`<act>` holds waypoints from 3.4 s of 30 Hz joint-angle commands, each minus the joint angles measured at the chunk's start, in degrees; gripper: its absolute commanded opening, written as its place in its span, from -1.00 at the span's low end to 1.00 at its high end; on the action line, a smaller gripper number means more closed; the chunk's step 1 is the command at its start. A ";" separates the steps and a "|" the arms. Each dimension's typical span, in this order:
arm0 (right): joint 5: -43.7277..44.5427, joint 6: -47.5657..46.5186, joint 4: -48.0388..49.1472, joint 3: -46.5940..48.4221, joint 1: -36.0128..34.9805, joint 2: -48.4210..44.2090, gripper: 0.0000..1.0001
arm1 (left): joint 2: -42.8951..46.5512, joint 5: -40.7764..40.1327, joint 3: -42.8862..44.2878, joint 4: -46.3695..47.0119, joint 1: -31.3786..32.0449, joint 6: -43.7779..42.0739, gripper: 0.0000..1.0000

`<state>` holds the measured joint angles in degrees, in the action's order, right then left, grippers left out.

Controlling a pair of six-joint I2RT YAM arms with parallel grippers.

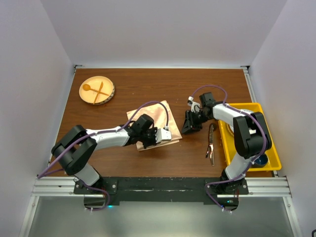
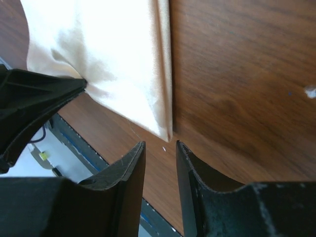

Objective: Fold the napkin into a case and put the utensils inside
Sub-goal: Smooth out the lower triangle-folded napkin at the center of the board.

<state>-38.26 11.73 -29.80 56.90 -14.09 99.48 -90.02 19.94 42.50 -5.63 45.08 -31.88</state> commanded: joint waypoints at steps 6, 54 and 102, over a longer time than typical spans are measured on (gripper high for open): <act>1.17 1.89 -1.39 4.02 0.03 0.54 -0.35 | -3.67 -2.10 4.08 -0.70 -0.43 4.98 -1.00; -2.88 29.22 26.99 -12.34 -3.84 -12.82 0.97 | -6.92 -3.51 6.53 1.50 -0.70 13.15 -1.00; 7.15 42.06 37.63 -13.93 -3.93 -6.32 0.97 | -10.70 -1.66 10.32 1.32 -2.19 13.33 -1.00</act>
<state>-31.20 53.06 5.48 41.08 -17.63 92.62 -99.29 18.65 52.07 -3.66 43.51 -18.57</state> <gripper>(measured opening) 0.983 0.012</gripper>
